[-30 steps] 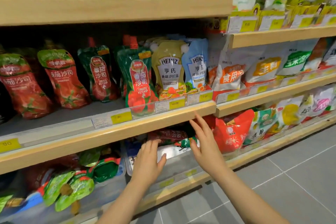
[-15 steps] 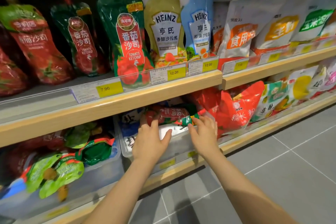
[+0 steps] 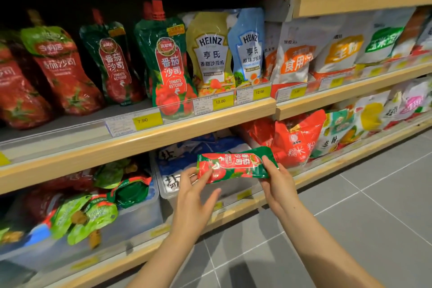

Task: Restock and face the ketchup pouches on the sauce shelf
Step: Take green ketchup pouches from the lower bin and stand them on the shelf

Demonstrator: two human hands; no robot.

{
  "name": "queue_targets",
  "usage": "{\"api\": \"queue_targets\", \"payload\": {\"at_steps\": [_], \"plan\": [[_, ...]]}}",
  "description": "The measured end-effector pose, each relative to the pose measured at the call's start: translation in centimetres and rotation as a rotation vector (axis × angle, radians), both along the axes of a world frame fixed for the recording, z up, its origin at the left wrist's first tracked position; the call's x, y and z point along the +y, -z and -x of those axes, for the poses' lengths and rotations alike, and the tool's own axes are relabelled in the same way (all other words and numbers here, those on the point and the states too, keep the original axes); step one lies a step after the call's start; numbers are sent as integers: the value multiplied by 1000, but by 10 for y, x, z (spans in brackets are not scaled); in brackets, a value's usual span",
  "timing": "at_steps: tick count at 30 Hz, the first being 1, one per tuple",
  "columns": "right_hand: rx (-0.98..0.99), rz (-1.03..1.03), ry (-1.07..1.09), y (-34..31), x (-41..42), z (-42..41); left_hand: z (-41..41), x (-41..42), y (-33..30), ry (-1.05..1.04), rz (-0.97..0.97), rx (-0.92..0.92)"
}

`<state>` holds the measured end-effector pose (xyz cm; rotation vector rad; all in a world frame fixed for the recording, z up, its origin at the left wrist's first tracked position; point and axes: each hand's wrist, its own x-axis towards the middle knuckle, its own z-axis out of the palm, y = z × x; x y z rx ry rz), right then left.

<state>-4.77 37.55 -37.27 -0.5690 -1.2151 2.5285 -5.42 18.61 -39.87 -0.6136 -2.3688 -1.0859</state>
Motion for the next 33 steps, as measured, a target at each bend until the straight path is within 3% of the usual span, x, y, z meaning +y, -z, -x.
{"api": "queue_targets", "payload": {"at_steps": [4, 7, 9, 12, 15, 23, 33], "plan": [[-69, -74, 5, -20, 3, -7, -15, -11, -11, 85, -71, -109], [-3, -328, -41, -49, 2, -19, -19, -22, -27, -50, -85, -280], [69, -525, -143, -73, -4, -29, -16, -30, -43, -50, -32, -301], [109, -700, -307, -105, -17, -39, -15, -33, -70, 206, 174, -454], [172, -753, -435, -133, -34, -39, -21, -31, -83, 346, 149, -638], [252, -806, -693, -168, -89, -21, -19, -95, -108, 237, 68, -463], [391, -922, -534, -232, -132, 11, 16, -144, -177, 134, -75, -256]]}}
